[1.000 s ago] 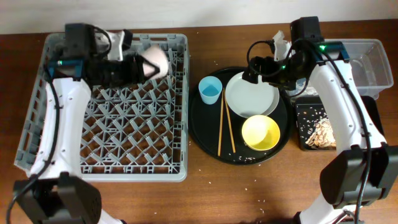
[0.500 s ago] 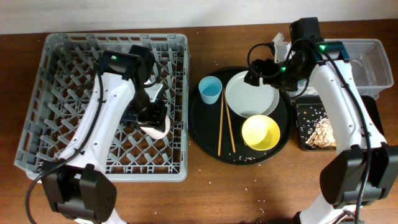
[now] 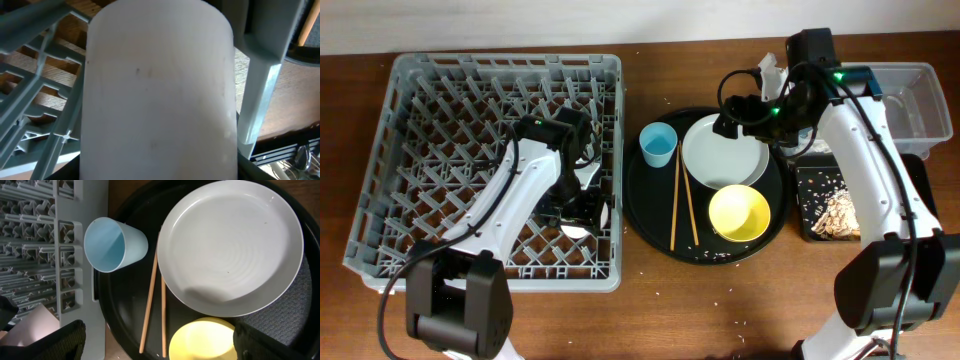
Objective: Sort waste into correct bins and load items into the dishwasher rack
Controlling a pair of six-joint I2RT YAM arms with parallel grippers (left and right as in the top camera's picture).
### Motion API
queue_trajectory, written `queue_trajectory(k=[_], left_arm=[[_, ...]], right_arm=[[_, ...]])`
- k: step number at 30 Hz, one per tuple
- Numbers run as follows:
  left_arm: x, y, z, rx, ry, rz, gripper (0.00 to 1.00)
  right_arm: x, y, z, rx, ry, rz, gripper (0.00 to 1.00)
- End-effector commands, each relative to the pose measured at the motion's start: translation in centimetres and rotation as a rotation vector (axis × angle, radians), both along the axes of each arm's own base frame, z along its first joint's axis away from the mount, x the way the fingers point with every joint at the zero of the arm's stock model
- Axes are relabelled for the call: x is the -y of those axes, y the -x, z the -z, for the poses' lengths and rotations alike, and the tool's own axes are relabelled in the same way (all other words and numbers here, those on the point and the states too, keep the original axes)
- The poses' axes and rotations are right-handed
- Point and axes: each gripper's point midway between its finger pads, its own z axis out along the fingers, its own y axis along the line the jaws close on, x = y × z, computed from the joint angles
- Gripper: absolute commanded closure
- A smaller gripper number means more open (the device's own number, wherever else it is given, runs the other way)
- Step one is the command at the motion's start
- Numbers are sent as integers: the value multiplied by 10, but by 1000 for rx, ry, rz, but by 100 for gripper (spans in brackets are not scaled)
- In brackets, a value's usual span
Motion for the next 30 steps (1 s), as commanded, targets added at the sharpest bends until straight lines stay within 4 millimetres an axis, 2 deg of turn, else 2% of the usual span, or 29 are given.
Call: queue_trajectory(k=[1,5,8,13,16,20,24,26,27,29,30], left_arm=[[-6,7,-3,-27,-35,0,58],[-6,7,-27,-35,-39,0,58],[-7,9,-28,-44,-43,0,56],[-7,9,-28,-45,-43,0,36],[-6,7,-27,-33,-39,0,32],[-5,3,-26,-19,-34,0,21],[-3,-2,-26,4,-26,-1,20],[3,-20,-31,75,-3,-6,20],[9,-49,-50,189,33,-44,20],[13,-84,-86,343,84,-83,20],[11,-107,-112,446,115,-105,20]], right_arm=[[-7,-2,-9,36,17,-25,5],[-6,-2,-9,36,20,-25,5],[-6,-2,-9,36,20,-25,5],[-6,-2,-9,36,20,-25,5],[-6,-2,-9,36,20,-25,5],[-6,-2,-9,35,20,-25,5],[-7,-2,-9,35,18,-23,5],[-15,-5,-9,42,13,-17,9],[-26,-11,-9,56,1,-2,13],[-42,-23,-6,75,11,51,17],[-55,-29,1,82,29,75,18]])
